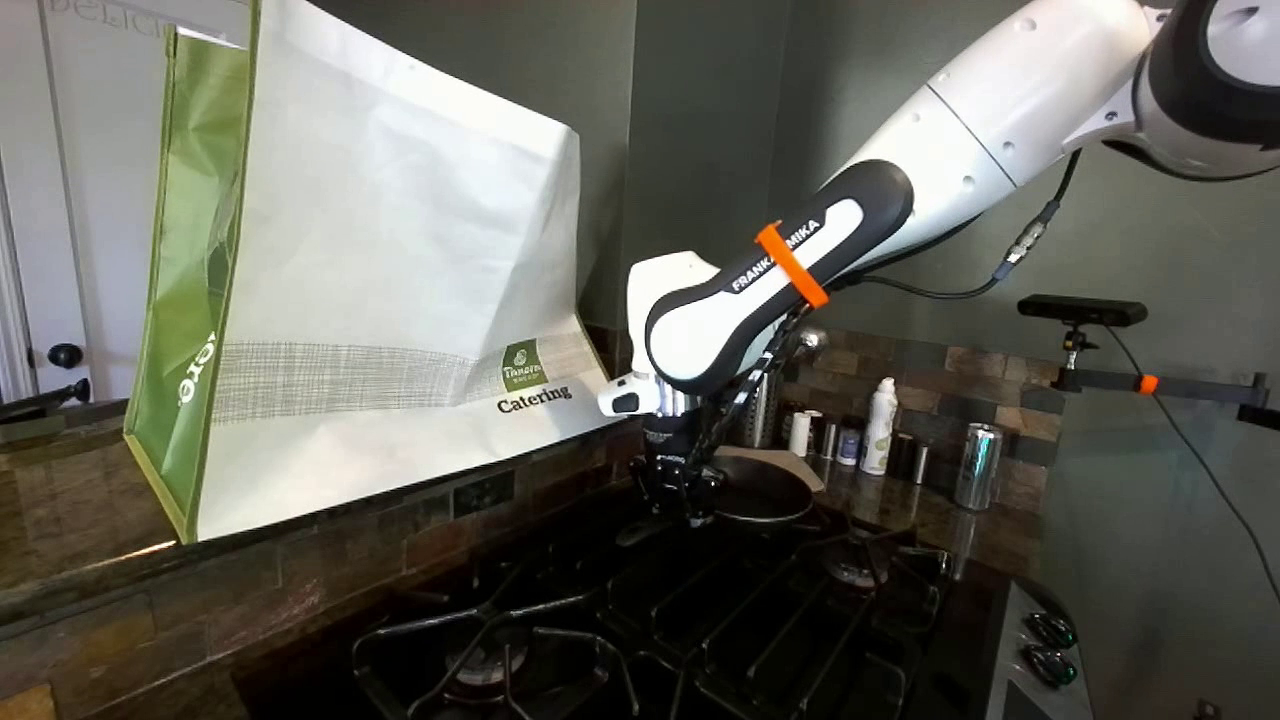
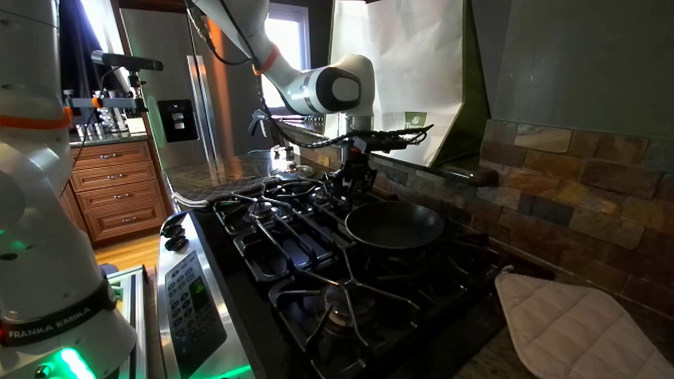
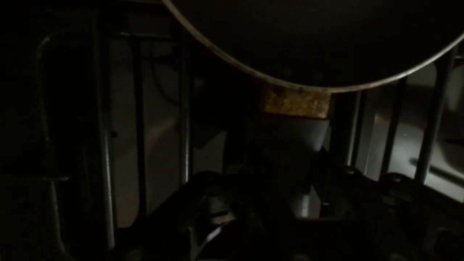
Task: Move the pan to the right
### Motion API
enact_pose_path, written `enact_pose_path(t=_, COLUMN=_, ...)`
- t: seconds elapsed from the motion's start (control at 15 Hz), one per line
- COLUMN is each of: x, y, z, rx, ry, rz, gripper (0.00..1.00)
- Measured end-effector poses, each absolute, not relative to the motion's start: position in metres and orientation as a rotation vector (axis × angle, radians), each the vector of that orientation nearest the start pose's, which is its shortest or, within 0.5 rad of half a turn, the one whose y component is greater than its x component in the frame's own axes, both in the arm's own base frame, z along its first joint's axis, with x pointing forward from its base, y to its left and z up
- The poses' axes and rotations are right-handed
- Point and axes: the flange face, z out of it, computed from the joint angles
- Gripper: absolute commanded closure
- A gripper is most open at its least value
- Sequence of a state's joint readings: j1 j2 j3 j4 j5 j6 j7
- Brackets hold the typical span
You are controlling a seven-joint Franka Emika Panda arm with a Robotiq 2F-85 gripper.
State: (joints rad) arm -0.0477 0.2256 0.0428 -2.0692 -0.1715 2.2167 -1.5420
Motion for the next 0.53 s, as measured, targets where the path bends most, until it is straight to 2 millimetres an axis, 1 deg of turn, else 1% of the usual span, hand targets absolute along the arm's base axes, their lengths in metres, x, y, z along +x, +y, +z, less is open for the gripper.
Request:
enact_pose_path(t=0.27, x=0.581, y=-0.021, z=0.323, rx=2.073, ry=2.243, rz=-0.13, gripper=0.88)
enact_pose_path(t=0.53, x=0.585, y=-0.029, z=0.326, rx=2.046, ry=2.228, rz=-0.093, gripper=0.88)
